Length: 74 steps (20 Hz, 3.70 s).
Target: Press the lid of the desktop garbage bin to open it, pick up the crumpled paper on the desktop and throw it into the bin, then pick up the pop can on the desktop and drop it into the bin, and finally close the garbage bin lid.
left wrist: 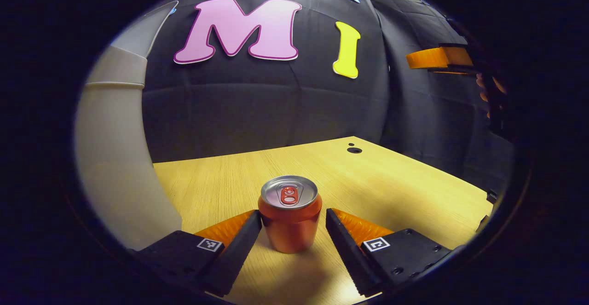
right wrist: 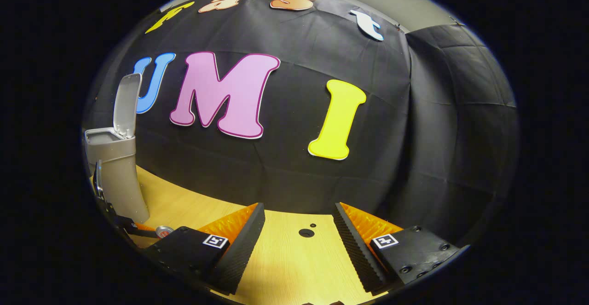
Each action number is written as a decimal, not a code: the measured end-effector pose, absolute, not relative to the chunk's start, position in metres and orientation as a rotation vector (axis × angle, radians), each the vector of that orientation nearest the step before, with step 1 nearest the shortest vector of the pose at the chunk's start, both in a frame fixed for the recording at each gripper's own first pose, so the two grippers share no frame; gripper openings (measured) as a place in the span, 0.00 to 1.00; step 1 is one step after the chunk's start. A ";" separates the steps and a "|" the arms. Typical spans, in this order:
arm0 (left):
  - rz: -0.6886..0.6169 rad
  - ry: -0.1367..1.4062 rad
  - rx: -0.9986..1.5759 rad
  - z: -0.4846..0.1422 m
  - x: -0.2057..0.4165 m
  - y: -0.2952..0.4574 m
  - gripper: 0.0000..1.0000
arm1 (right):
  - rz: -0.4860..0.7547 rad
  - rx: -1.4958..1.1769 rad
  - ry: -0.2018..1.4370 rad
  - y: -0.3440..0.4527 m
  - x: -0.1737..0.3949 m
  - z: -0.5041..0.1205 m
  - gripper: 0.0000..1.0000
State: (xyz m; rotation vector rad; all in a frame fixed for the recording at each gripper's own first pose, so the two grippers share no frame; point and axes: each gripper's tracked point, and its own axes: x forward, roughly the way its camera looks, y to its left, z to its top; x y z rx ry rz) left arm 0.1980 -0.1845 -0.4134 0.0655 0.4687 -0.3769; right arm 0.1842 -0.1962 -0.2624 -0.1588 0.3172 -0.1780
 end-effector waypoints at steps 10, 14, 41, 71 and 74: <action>-0.354 0.452 0.055 -0.409 0.212 -0.184 0.88 | -0.195 -0.161 0.317 -0.203 0.177 -0.272 0.97; -0.355 0.382 0.088 -0.357 0.205 -0.189 0.88 | -0.205 -0.159 0.309 -0.204 0.168 -0.260 0.97; 0.002 0.262 0.108 -0.126 0.224 0.077 0.88 | -0.135 -0.207 0.031 -0.092 0.097 -0.030 0.96; 0.014 0.068 0.034 0.035 0.280 0.098 0.95 | 0.024 -0.139 0.151 -0.083 0.142 -0.079 0.97; -0.040 0.080 0.051 0.035 0.317 0.098 0.95 | 0.026 -0.116 0.163 -0.089 0.152 -0.090 0.97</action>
